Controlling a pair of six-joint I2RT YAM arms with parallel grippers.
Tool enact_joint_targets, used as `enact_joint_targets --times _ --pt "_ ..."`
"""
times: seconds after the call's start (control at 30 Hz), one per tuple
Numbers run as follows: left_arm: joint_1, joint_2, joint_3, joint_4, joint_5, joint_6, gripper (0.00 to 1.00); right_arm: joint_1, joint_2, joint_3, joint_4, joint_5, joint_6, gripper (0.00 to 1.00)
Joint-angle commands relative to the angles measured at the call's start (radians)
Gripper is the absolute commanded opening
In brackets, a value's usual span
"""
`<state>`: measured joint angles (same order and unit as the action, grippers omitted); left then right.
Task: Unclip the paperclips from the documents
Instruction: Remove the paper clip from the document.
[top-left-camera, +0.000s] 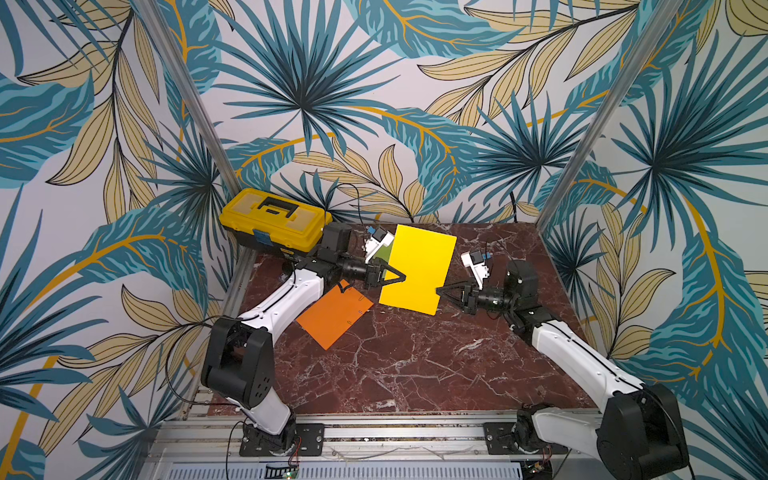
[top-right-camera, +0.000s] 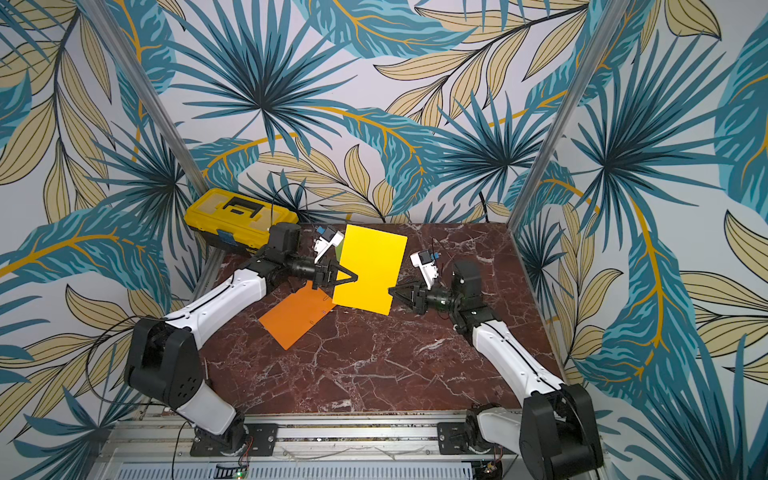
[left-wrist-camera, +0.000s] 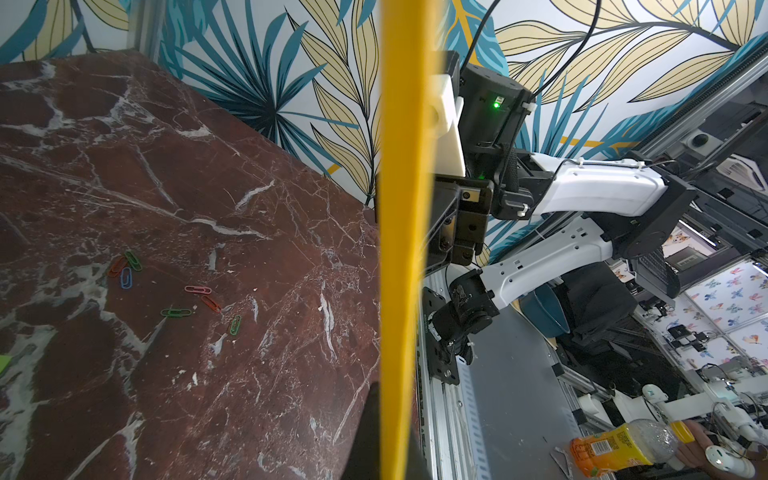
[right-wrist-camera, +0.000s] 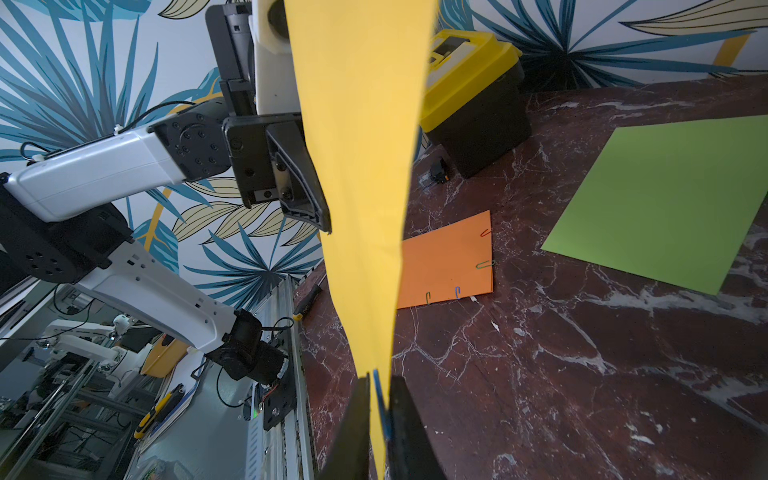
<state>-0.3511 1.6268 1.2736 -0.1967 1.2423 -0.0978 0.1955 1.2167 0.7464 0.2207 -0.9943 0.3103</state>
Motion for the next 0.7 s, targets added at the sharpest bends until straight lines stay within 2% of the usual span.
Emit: enact_joint_targets --times 0.0,0.13,0.3,0.67 --pt "0.006 -0.027 -0.012 0.022 0.011 0.010 0.00 -0.008 0.002 0.004 0.020 -0.021 0.013 0.13" --pt "0.006 -0.028 -0.013 0.022 0.013 0.012 0.00 -0.008 0.022 0.015 0.025 -0.028 0.028 0.18" --pt "0.006 -0.030 -0.015 0.022 0.013 0.013 0.00 -0.009 0.026 0.017 0.039 -0.029 0.039 0.18" --pt "0.007 -0.031 -0.018 0.021 0.013 0.018 0.00 -0.014 0.026 0.014 0.029 -0.034 0.036 0.04"
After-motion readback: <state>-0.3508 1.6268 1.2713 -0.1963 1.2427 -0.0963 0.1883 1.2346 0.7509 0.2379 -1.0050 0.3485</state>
